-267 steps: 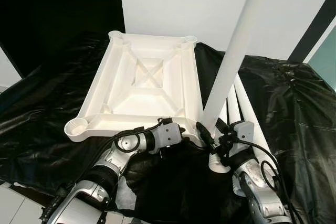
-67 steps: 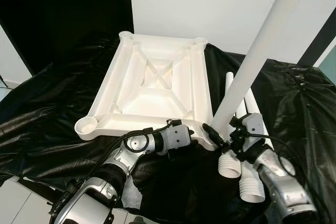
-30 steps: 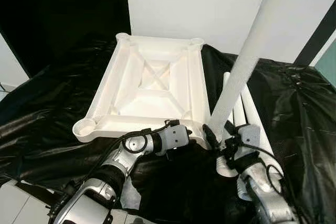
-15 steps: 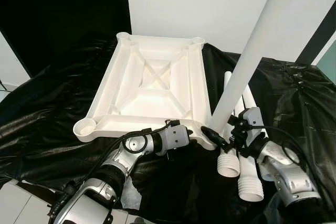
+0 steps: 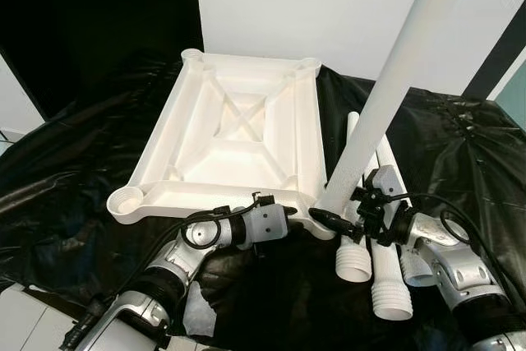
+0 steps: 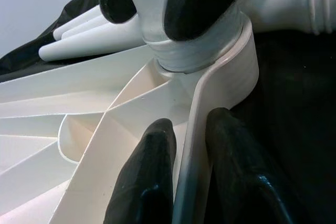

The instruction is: Building children table

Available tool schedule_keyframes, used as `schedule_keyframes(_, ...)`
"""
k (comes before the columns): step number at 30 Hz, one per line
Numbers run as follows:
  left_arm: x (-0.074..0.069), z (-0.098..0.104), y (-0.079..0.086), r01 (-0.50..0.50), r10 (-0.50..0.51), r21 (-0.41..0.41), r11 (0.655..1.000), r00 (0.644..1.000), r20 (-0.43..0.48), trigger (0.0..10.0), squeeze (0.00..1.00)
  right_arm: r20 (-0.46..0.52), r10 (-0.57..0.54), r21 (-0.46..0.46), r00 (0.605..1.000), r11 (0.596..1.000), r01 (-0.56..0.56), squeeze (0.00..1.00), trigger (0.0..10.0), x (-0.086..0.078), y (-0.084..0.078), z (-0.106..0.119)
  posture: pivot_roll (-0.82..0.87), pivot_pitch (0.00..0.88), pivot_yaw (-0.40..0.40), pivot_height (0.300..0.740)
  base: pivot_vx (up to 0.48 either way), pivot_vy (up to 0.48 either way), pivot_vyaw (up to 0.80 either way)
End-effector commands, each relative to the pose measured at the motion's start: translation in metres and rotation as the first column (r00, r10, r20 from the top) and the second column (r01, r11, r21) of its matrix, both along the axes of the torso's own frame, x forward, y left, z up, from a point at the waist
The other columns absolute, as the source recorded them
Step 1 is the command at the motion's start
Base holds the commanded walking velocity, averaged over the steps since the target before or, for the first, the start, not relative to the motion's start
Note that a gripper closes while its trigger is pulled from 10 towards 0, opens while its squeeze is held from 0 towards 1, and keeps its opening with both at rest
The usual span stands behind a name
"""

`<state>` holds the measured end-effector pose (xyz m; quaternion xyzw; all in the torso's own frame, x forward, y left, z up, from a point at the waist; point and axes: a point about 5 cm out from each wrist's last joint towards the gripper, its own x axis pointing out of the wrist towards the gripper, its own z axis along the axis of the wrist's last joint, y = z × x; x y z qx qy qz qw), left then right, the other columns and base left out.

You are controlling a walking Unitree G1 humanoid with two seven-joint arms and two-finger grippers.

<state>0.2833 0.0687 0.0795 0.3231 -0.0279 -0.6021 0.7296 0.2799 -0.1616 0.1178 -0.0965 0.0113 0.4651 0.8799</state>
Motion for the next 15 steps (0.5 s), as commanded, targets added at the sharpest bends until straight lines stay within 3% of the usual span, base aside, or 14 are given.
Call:
schedule_keyframes(1,-0.031,-0.037,0.007,0.232,-0.191,0.19,0.954,0.958,-0.212,8.5,0.0,-0.033,-0.022,-0.032,0.999,0.999,0.021,0.0,0.0,0.001,-0.012,-0.004,0.23,0.0,-0.072,0.74,0.0,0.0,0.0)
schedule_keyframes(2,-0.031,-0.037,0.007,0.232,-0.191,0.19,0.954,0.958,-0.212,8.5,0.0,-0.033,-0.022,-0.032,0.999,0.999,0.021,0.0,0.0,0.001,-0.012,-0.004,0.23,0.0,-0.072,0.74,0.0,0.0,0.0)
schedule_keyframes(3,-0.032,-0.035,0.006,0.24,-0.199,0.182,0.953,0.955,-0.218,6.5,0.0,-0.041,-0.01,-0.028,0.999,1.0,0.009,0.0,0.0,-0.001,-0.011,-0.005,0.23,0.0,-0.072,0.74,0.0,0.0,0.0)
schedule_keyframes(4,-0.032,-0.035,0.006,0.24,-0.199,0.182,0.953,0.955,-0.218,6.5,0.0,-0.041,-0.01,-0.028,0.999,1.0,0.009,0.0,0.0,-0.001,-0.011,-0.005,0.23,0.0,-0.072,0.74,0.0,0.0,0.0)
schedule_keyframes(5,-0.032,-0.034,0.005,0.25,-0.208,0.175,0.952,0.952,-0.225,4.2,0.0,-0.049,-0.003,-0.024,0.999,1.0,0.002,0.0,0.0,-0.004,-0.01,-0.007,0.23,0.0,-0.072,0.74,0.0,0.0,0.0)
schedule_keyframes(7,-0.033,-0.034,0.004,0.256,-0.214,0.169,0.952,0.949,-0.231,4.2,0.0,-0.056,0.0,-0.021,0.998,1.0,-0.002,0.0,0.0,-0.006,-0.01,-0.009,0.23,0.0,-0.071,0.74,0.0,0.0,0.0)
schedule_keyframes(8,-0.034,-0.033,0.003,0.262,-0.22,0.162,0.951,0.946,-0.236,3.3,0.0,-0.067,0.006,-0.012,0.998,1.0,-0.006,0.0,0.0,-0.009,-0.008,-0.012,0.23,0.0,-0.071,0.74,0.0,0.0,0.0)
schedule_keyframes(9,-0.034,-0.033,0.003,0.262,-0.22,0.162,0.951,0.946,-0.236,3.3,0.0,-0.067,0.006,-0.012,0.998,1.0,-0.006,0.0,0.0,-0.009,-0.008,-0.012,0.23,0.0,-0.071,0.74,0.0,0.0,0.0)
schedule_keyframes(10,-0.034,-0.032,0.003,0.263,-0.223,0.155,0.952,0.945,-0.238,3.5,0.0,-0.078,0.008,-0.001,0.997,1.0,-0.008,0.0,0.0,-0.013,-0.005,-0.015,0.23,0.0,-0.07,0.74,0.0,0.0,0.0)
schedule_keyframes(11,-0.034,-0.031,0.002,0.257,-0.219,0.145,0.955,0.947,-0.235,9.9,0.0,-0.093,0.006,0.013,0.996,1.0,-0.005,0.0,0.0,-0.018,-0.002,-0.018,0.23,0.0,-0.069,0.74,0.0,0.0,0.0)
schedule_keyframes(15,-0.033,-0.029,-0.001,0.244,-0.21,0.127,0.961,0.95,-0.23,10.0,0.0,-0.118,-0.032,0.062,0.992,0.997,0.039,0.0,0.0,-0.026,0.003,-0.025,0.23,0.0,-0.07,0.74,0.0,0.0,0.0)
